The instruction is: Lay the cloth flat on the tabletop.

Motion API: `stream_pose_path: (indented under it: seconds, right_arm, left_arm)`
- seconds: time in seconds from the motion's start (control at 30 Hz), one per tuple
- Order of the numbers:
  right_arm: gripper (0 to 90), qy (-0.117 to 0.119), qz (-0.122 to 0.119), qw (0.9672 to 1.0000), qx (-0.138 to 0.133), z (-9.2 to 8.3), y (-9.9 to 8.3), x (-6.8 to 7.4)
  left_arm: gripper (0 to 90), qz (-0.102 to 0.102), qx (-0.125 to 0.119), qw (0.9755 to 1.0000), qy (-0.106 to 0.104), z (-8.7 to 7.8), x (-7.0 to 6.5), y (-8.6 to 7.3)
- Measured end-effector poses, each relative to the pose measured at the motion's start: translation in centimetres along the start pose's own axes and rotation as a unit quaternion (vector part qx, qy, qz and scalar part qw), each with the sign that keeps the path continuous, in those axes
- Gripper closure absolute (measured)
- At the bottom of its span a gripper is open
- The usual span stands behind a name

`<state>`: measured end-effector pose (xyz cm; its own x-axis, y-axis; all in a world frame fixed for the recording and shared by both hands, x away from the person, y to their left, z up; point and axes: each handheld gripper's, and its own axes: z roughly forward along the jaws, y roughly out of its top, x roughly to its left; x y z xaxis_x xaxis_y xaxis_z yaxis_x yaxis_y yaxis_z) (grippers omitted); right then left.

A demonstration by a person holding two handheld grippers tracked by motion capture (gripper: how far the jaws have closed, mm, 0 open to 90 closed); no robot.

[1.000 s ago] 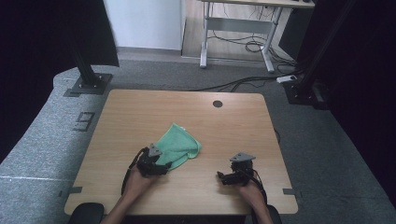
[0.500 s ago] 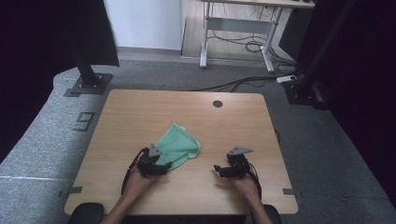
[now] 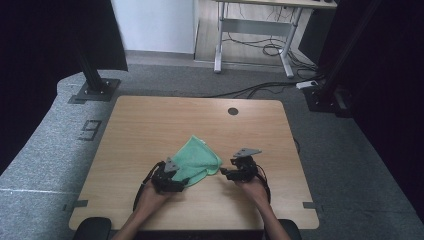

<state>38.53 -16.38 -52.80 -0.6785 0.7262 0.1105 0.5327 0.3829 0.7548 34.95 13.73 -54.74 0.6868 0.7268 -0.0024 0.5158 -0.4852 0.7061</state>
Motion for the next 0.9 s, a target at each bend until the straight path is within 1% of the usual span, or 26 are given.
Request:
stream_pose_path:
  seconds: [0.07, 0.13, 0.17, 0.23, 0.3, 0.37, 0.4, 0.47, 0.5, 0.53, 0.57, 0.6, 0.73, 0.77, 0.83, 0.87, 0.9]
  right_arm:
    - [35.9, 0.007, 0.0, 1.0, -0.001, 0.5, 0.5, 0.3]
    - [37.9, 0.013, -0.002, 0.9999, 0.003, 1.1, 0.9, 0.5]
    - [41.6, 0.015, -0.003, 0.9999, 0.008, 1.6, 1.1, 0.6]
    - [58.8, 0.015, -0.005, 0.9997, 0.02, 2.1, 1.3, 0.6]
    - [71.4, 0.008, -0.004, 0.9994, 0.032, 2.3, 1.4, 0.6]
    - [76.6, 0.0, -0.006, 0.9996, 0.027, 2.0, 1.7, 0.6]
    - [77.8, -0.005, -0.007, 0.9997, 0.021, 1.5, 2.0, 0.5]
    - [78.6, -0.006, -0.007, 0.9998, 0.017, 1.2, 2.2, 0.4]
    - [79.0, -0.009, -0.009, 0.9999, 0.011, 0.8, 2.4, 0.3]
    - [79.2, -0.016, -0.015, 0.9998, 0.002, -0.2, 3.1, 0.1]
    - [79.2, -0.016, -0.015, 0.9998, 0.002, -0.2, 3.1, 0.1]
    - [79.2, -0.021, -0.023, 0.9995, 0.0, -0.9, 3.8, 0.0]
    - [78.9, -0.029, -0.031, 0.9991, 0.001, -1.5, 4.6, -0.2]
    - [77.1, -0.035, -0.035, 0.9988, 0.003, -1.4, 5.2, -0.4]
    - [72.8, -0.042, -0.038, 0.9984, 0.009, -0.9, 5.5, -0.6]
    - [72.8, -0.042, -0.038, 0.9984, 0.009, -0.9, 5.5, -0.6]
    - [63.5, -0.055, -0.038, 0.9976, 0.016, -0.1, 5.6, -1.0]
  left_arm:
    - [27.8, 0.0, 0.0, 1.0, 0.0, 0.0, 0.0, 0.0]
    - [27.8, 0.0, 0.0, 1.0, 0.0, 0.0, 0.0, 0.0]
    - [27.8, 0.0, 0.0, 1.0, 0.0, 0.0, 0.0, 0.0]
    - [27.8, 0.0, 0.0, 1.0, 0.0, 0.0, 0.0, 0.0]
    - [27.8, 0.0, 0.0, 1.0, 0.0, 0.0, 0.0, 0.0]
    - [27.6, 0.002, 0.0, 1.0, -0.001, 0.0, 0.0, 0.0]
    - [27.4, 0.003, 0.0, 1.0, -0.002, 0.0, 0.1, 0.0]
    - [26.8, 0.005, 0.001, 1.0, -0.004, 0.0, 0.1, 0.0]
    - [26.8, 0.008, 0.0, 1.0, -0.004, 0.0, 0.1, 0.0]
    - [25.8, 0.014, 0.0, 0.9999, 0.0, 0.0, 0.1, 0.0]
    - [24.8, 0.014, 0.0, 0.9999, 0.0, 0.0, 0.1, 0.0]
    - [24.0, 0.017, -0.001, 0.9999, 0.001, 0.0, 0.2, 0.1]
    - [22.6, 0.021, 0.002, 0.9998, 0.001, 0.1, 0.3, 0.1]
    - [20.8, 0.025, 0.001, 0.9997, 0.007, 0.1, 0.3, 0.1]
    - [18.9, 0.023, 0.001, 0.9997, 0.009, 0.1, 0.3, 0.1]
    - [18.5, 0.023, 0.001, 0.9997, 0.009, 0.1, 0.3, 0.1]
    - [17.9, 0.019, 0.003, 0.9998, 0.009, 0.1, 0.4, 0.1]
